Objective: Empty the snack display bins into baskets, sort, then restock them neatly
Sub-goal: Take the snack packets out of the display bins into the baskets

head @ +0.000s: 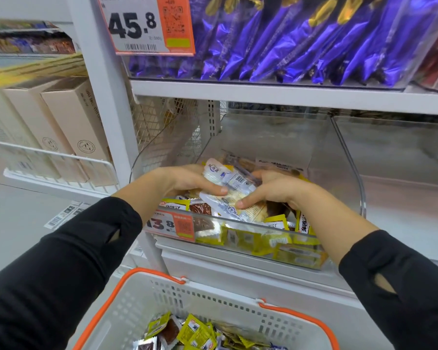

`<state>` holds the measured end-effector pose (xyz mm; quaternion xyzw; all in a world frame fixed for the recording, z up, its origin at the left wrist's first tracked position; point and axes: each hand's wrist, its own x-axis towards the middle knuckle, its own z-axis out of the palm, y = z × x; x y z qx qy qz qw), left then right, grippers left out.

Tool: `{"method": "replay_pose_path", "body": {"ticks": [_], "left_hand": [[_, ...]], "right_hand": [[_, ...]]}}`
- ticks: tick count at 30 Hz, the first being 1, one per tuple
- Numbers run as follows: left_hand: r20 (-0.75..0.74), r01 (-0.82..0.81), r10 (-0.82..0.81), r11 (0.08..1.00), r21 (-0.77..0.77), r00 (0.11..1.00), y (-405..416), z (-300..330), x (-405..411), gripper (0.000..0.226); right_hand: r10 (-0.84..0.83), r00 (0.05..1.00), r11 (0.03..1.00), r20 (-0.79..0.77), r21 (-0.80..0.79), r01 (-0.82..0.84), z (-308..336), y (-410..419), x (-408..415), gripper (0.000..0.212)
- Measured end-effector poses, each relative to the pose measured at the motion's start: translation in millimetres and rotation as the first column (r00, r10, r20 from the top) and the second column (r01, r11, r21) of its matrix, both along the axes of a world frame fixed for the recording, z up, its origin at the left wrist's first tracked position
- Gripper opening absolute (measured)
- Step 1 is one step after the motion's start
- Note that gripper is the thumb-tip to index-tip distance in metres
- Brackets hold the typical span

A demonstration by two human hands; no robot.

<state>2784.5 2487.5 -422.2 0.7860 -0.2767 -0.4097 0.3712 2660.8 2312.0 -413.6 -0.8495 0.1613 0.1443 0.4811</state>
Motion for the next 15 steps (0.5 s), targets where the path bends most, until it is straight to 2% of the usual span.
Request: {"method": "replay_pose_path", "body": {"ticks": [4, 7, 9, 10, 13, 15], "left_hand": [[0.152, 0.012, -0.011, 1.0, -0.008, 0.988, 2.2, 10.4, -14.1, 0.039], [0.332, -0.04, 0.081, 0.991, -0.129, 0.94, 3.8, 20.2, -28.0, 0.037], [0.483, -0.076, 0.183, 0.969, -0.233, 0.856, 7.1, 29.0, -42.3, 0.039], [0.546, -0.081, 0.219, 0.961, -0.264, 0.809, 10.1, 34.5, -52.5, 0.038], [0.704, -0.085, 0.3, 0.942, -0.323, 0.644, 23.1, 50.6, -85.9, 0.036], [0.757, -0.123, 0.372, 0.922, -0.367, 0.537, 33.2, 63.8, -112.8, 0.037]], "right_hand": [[0.046, 0.997, 0.991, 0.066, -0.126, -0.037, 6.0, 5.9, -4.3, 0.058], [0.096, 0.968, 0.928, 0.23, -0.372, -0.003, 9.5, 11.3, -10.3, 0.055], [0.117, 0.931, 0.844, 0.346, -0.529, 0.091, 13.6, 15.6, -19.6, 0.046], [0.115, 0.912, 0.82, 0.394, -0.555, 0.137, 16.9, 18.3, -26.6, 0.044], [0.146, 0.818, 0.784, 0.557, -0.569, 0.248, 30.4, 28.2, -51.8, 0.045], [0.206, 0.706, 0.753, 0.678, -0.571, 0.328, 39.4, 35.9, -70.3, 0.045]]}}
